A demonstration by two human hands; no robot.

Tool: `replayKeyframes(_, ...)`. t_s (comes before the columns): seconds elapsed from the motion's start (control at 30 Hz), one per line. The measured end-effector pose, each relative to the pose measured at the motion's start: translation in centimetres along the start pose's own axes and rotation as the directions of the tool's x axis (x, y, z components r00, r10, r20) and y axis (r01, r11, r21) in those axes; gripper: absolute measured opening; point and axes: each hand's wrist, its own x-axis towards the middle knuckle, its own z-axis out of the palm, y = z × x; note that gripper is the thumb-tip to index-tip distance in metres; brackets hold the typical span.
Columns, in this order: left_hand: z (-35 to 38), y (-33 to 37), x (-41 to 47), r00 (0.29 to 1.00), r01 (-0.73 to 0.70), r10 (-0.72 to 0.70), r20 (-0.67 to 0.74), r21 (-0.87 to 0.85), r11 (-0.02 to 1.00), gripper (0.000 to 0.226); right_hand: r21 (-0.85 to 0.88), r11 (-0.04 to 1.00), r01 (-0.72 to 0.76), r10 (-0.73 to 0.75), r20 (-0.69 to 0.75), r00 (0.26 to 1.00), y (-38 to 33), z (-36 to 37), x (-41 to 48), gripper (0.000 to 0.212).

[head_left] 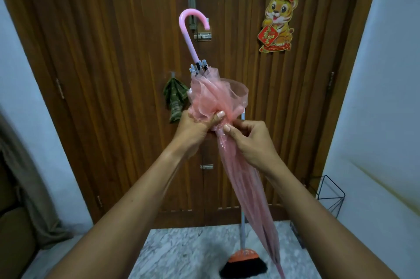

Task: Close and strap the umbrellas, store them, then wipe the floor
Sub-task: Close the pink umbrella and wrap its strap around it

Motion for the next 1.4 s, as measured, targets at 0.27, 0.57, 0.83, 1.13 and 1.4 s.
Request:
replayKeyframes(0.27, 6.6, -3.2, 4.3, 0.971, 0.158, -0.167, 0.171, 0.061, 0.985, 0.022, 0.091, 0.973, -0.213, 0.206, 0.076, 0.976, 3.9, -9.0, 1.6, 0.027)
replayKeyframes(0.57, 12.8, -15.0, 13.4, 0.848, 0.290, -0.400, 0.348, 0.327, 0.899, 0.039, 0.084, 0.937, -0.338, 0.347, -0.148, 0.926, 15.6, -16.7, 5.0, 0.018)
replayKeyframes(0.83, 21.8, -31.2, 27.3, 0.765, 0.325, -0.431, 0.478, 0.291, 0.900, 0.032, -0.091, 0.816, -0.570, 0.525, -0.292, 0.799, 29.7, -28.7, 12.5, 0.025)
replayKeyframes(1.13, 36.2, -47.0, 39.1, 0.712, 0.425, -0.454, 0.535, 0.186, 0.886, 0.023, -0.051, 0.723, -0.688, 0.526, -0.605, 0.598, 42.2, -42.9, 18.5, 0.017)
replayKeyframes(1.4, 46.2, -66.2, 45.7, 0.652, 0.498, -0.557, 0.514, 0.264, 0.826, 0.027, -0.102, 0.612, -0.784, 0.580, -0.616, 0.533, 62.9, -54.1, 20.9, 0.017)
